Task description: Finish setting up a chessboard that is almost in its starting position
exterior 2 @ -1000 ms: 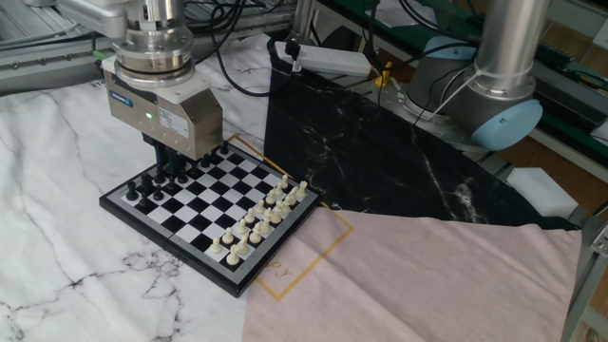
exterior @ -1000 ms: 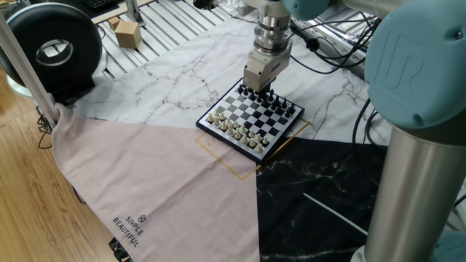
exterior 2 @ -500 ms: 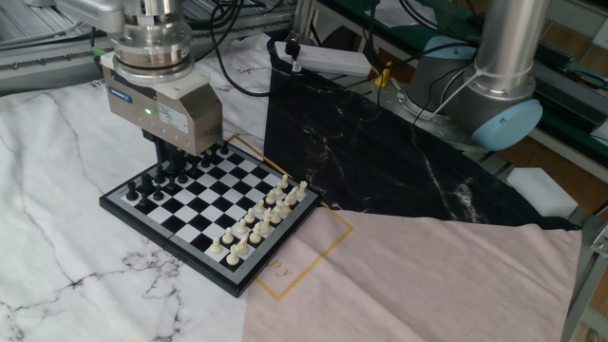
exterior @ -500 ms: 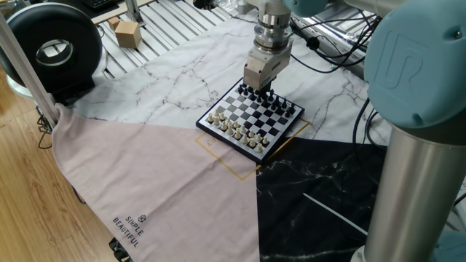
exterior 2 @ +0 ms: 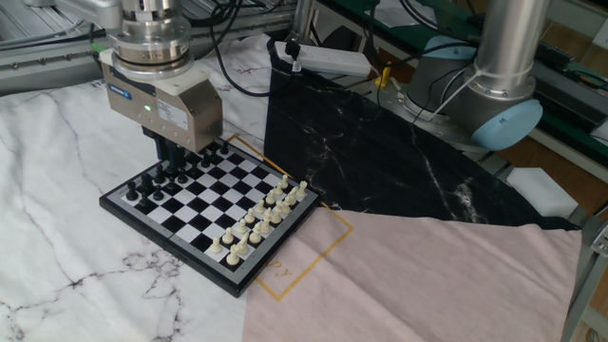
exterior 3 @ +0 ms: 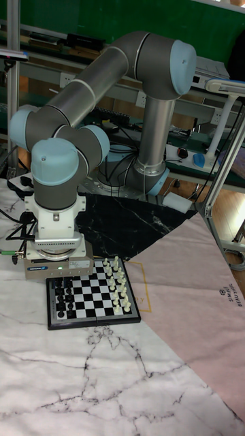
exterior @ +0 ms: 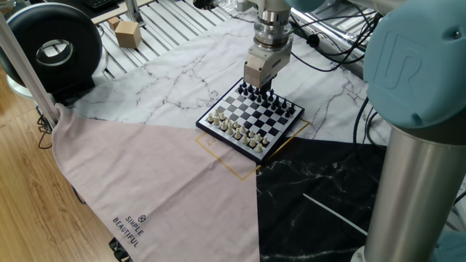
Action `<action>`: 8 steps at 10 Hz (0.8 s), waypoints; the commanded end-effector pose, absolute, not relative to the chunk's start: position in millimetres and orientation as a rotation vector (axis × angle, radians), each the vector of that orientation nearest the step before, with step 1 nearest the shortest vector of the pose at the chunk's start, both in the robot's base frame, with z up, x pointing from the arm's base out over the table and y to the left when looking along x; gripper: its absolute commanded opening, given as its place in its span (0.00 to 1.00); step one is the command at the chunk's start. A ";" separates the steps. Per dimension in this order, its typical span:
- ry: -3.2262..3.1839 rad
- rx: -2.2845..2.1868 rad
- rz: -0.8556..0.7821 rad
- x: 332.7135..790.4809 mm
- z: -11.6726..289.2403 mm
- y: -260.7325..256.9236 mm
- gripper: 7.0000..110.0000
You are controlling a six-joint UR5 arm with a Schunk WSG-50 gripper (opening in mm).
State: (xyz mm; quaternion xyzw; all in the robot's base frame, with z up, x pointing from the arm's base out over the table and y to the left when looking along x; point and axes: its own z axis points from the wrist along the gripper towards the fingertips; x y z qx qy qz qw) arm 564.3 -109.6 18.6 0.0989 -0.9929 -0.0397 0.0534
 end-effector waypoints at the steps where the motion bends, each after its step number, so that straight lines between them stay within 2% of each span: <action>1: -3.019 0.290 -0.138 565.4 23.9 -108.1 0.15; 8: -3.005 0.288 -0.121 564.4 35.1 -109.3 0.15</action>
